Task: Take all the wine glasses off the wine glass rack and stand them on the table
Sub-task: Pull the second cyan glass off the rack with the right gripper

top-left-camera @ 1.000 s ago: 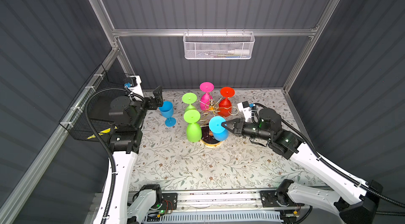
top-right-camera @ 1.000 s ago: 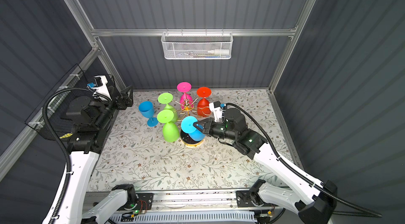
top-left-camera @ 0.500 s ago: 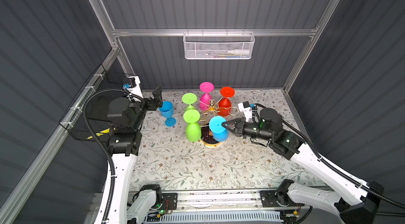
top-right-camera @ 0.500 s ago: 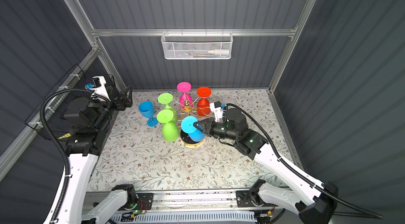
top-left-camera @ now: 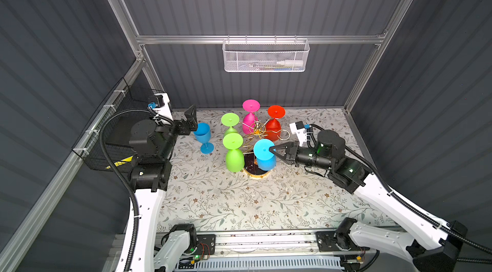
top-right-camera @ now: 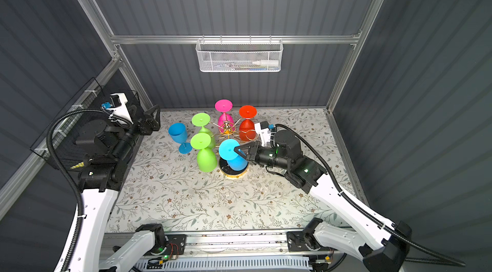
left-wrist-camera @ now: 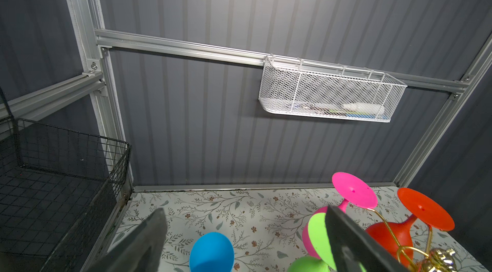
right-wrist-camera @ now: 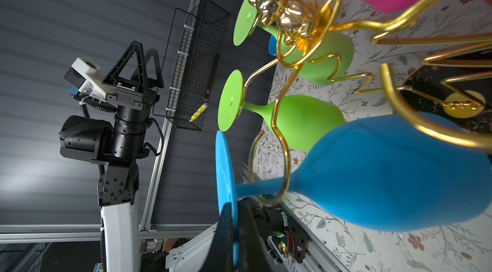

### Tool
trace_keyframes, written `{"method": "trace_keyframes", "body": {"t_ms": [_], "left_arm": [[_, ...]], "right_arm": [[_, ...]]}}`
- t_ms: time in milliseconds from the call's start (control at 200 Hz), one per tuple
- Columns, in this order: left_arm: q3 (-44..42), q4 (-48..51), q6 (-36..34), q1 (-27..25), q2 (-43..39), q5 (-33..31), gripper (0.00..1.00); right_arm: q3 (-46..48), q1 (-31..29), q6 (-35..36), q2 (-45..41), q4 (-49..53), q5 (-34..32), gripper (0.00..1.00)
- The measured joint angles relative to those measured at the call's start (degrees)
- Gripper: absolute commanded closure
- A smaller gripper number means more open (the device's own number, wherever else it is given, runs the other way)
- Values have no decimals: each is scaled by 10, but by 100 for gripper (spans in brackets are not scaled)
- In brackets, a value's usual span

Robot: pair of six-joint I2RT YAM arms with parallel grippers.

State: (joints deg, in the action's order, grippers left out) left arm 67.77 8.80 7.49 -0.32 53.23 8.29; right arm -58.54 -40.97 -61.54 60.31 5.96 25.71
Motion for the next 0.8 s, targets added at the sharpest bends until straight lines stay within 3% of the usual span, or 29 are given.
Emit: {"method": "trace_keyframes", "body": {"t_ms": [800], "left_arm": [[0, 37, 14, 0, -20, 19, 6]], "right_arm": [[-21, -8, -4, 19, -30, -29, 100]]}}
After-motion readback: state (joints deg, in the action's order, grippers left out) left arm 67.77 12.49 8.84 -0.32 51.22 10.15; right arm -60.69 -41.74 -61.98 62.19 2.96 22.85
